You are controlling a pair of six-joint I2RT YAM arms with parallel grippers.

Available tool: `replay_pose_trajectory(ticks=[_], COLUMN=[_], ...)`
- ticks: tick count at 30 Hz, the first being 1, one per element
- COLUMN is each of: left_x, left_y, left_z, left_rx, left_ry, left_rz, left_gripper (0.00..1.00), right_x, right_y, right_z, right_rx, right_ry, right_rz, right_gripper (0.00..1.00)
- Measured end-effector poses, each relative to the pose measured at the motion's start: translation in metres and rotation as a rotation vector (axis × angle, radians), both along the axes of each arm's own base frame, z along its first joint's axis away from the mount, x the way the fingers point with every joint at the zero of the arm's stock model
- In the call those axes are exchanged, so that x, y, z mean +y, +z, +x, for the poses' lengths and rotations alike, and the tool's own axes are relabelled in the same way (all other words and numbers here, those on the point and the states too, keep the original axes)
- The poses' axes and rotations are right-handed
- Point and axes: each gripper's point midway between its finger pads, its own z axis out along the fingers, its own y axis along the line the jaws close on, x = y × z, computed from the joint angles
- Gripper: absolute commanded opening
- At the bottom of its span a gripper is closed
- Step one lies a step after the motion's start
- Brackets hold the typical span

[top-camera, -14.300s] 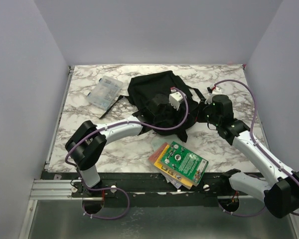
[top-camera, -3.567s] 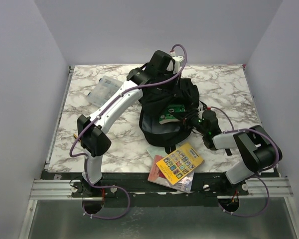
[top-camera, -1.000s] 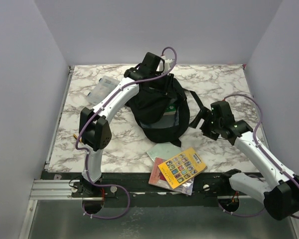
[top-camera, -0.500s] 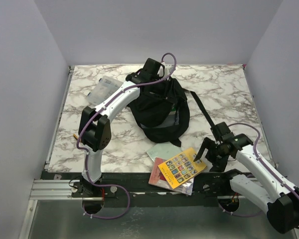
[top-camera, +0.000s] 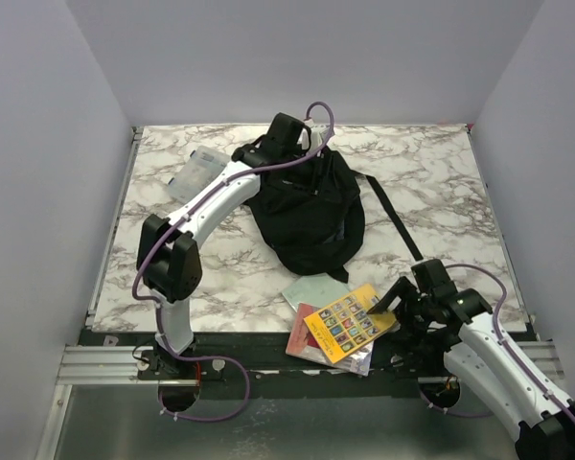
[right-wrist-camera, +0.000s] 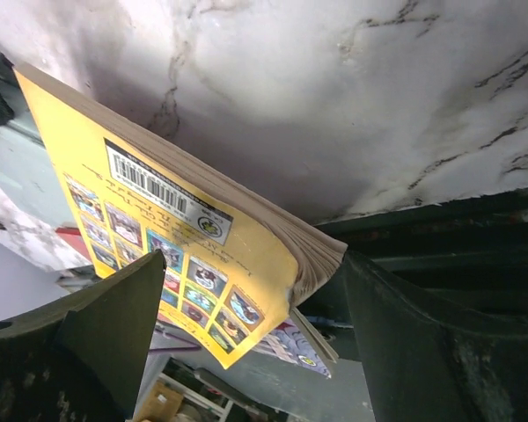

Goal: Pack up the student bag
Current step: Pick up the book from the center of the board.

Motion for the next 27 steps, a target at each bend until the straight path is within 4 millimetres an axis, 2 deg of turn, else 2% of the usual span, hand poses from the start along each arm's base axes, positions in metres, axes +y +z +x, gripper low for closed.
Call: replay_pose_trajectory(ticks=[3,6,9,12,13,17,23,27], left_x=[0.003,0.008,0.014,0.024,0.028,0.041,0.052,0.054], left_y=[0.009,0.021,0.035,0.045,0.046,0.049,0.039,0.033], left_z=[-0.007,-0.020,-0.037,-0.055,-0.060,-0.080,-0.096,-0.101], left_rx=[-0.014,-0.037,-0.066,-0.092,-0.099,-0.115,-0.098,-0.077], left_ry=[-0.004,-0.012,-0.022,-0.026,-0.026,-0.021,0.003,0.026], left_rz=[-0.009,-0.022,-0.039,-0.053,-0.057,-0.070,-0.088,-0.112], left_gripper=[0.59,0.60,0.61,0.62,0.63,0.64,0.66,0.66], right_x=[0.002,0.003,0.004,0.004,0.004,0.004,0.002,0.002], right_y=[0.000,0.004,0.007,0.006,0.007,0.014,0.035,0.040], right_z=[0.006,0.016,0.027,0.034,0.037,0.049,0.066,0.072], right_rx=[-0.016,-0.060,-0.118,-0.157,-0.173,-0.254,-0.368,-0.409], right_ry=[-0.031,-0.049,-0.073,-0.092,-0.096,-0.093,-0.061,-0.039], right_rz=[0.010,0.019,0.031,0.040,0.041,0.038,0.012,0.004], right_gripper=[0.75,0.61,0.24,0.03,0.01,0.00,0.00,0.01])
